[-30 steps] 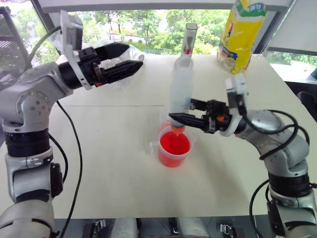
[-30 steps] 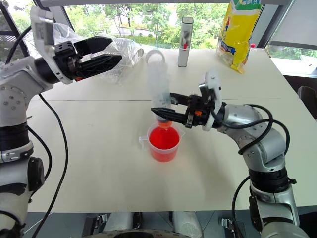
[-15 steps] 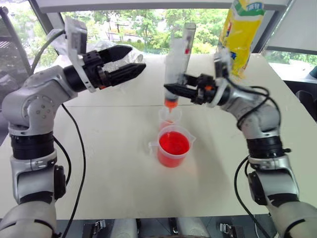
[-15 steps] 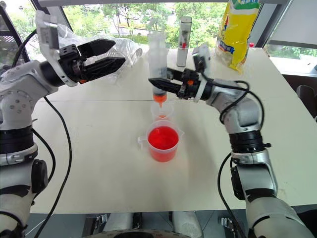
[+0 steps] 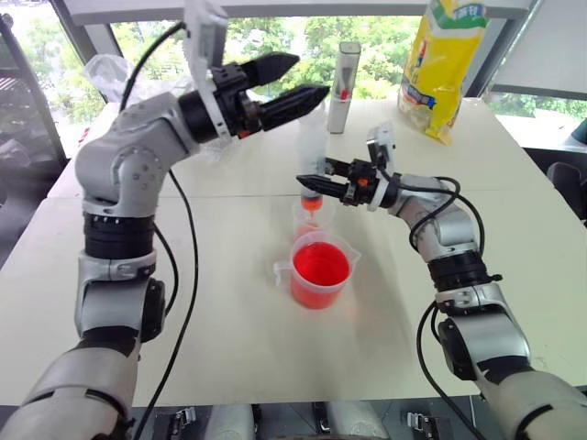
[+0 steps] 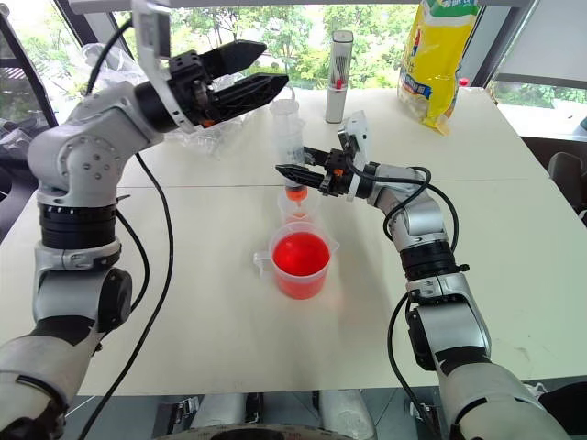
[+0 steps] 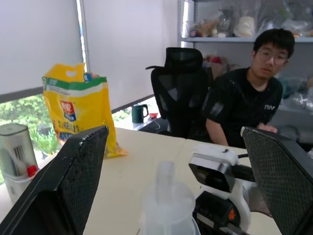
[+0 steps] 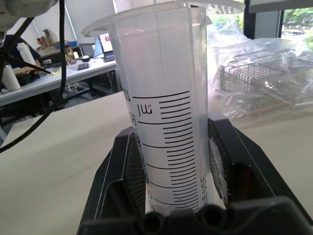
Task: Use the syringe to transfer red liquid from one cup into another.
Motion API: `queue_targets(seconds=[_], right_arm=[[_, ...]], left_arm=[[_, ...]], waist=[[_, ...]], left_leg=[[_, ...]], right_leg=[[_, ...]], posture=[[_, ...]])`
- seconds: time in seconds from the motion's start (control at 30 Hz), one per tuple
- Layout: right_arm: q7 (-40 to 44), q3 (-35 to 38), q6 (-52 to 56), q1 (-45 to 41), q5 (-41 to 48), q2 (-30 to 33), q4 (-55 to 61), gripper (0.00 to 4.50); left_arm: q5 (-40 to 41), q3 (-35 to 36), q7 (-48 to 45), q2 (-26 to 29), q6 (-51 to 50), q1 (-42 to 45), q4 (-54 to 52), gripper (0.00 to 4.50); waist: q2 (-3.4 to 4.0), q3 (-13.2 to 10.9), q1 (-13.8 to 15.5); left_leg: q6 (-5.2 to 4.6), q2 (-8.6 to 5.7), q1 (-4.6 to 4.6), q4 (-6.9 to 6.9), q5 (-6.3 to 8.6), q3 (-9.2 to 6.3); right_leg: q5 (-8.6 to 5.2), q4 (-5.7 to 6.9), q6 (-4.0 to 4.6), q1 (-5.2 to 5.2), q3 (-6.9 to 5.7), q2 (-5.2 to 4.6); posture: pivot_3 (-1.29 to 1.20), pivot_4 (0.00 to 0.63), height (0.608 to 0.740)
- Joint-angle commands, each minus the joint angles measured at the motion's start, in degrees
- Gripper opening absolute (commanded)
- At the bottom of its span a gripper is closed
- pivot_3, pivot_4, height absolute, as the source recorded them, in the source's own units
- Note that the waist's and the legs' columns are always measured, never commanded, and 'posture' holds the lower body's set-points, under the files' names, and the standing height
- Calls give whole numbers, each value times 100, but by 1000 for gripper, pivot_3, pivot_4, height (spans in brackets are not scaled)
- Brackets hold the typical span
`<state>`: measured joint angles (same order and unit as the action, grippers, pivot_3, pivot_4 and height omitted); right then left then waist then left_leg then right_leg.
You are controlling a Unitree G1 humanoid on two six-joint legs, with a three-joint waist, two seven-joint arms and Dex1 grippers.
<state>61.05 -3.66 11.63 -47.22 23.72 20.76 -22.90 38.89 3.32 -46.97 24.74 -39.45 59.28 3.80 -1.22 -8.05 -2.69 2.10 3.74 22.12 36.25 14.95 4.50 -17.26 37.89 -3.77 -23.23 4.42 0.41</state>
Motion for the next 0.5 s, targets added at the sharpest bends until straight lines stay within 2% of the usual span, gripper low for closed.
queue_targets(seconds=[0.03,0.1,0.2,0.43,0.47,0.5], right_arm=[[7,183,-83,-99,25,-2,165,1387],[9,190,-69,-87,19,7,195,1387],[11,202,-42,-60,13,20,247,1387],[20,187,6,-60,-2,16,284,1387],[22,184,9,-73,-5,9,271,1387],[30,177,14,-76,-6,5,273,1387]], left_arm=[[-143,-92,5,-64,58,96,-31,4469],[-160,-112,-8,-147,67,85,32,4469],[-225,-140,18,-254,97,91,112,3645],[-288,-107,33,-347,61,84,158,224],[-288,-106,20,-340,46,60,141,37],[-277,-102,21,-336,20,30,109,37]], waist=[[0,0,2],[0,0,6],[0,0,15],[0,0,11],[0,0,11],[0,0,13]], left_leg=[[1,0,-1,0,0,0],[2,1,-1,1,-1,0],[3,0,-1,2,-1,1],[3,0,0,2,-2,1],[3,0,-1,2,-2,2],[3,0,-1,2,-2,1]], right_leg=[[0,3,0,0,0,1],[0,4,0,-1,1,1],[0,5,0,0,1,-1],[0,5,0,0,1,-1],[0,5,0,0,1,-1],[0,5,0,0,1,-1]], posture=[[0,150,740],[0,150,740],[0,150,740],[0,150,740],[0,150,740],[0,150,740]])
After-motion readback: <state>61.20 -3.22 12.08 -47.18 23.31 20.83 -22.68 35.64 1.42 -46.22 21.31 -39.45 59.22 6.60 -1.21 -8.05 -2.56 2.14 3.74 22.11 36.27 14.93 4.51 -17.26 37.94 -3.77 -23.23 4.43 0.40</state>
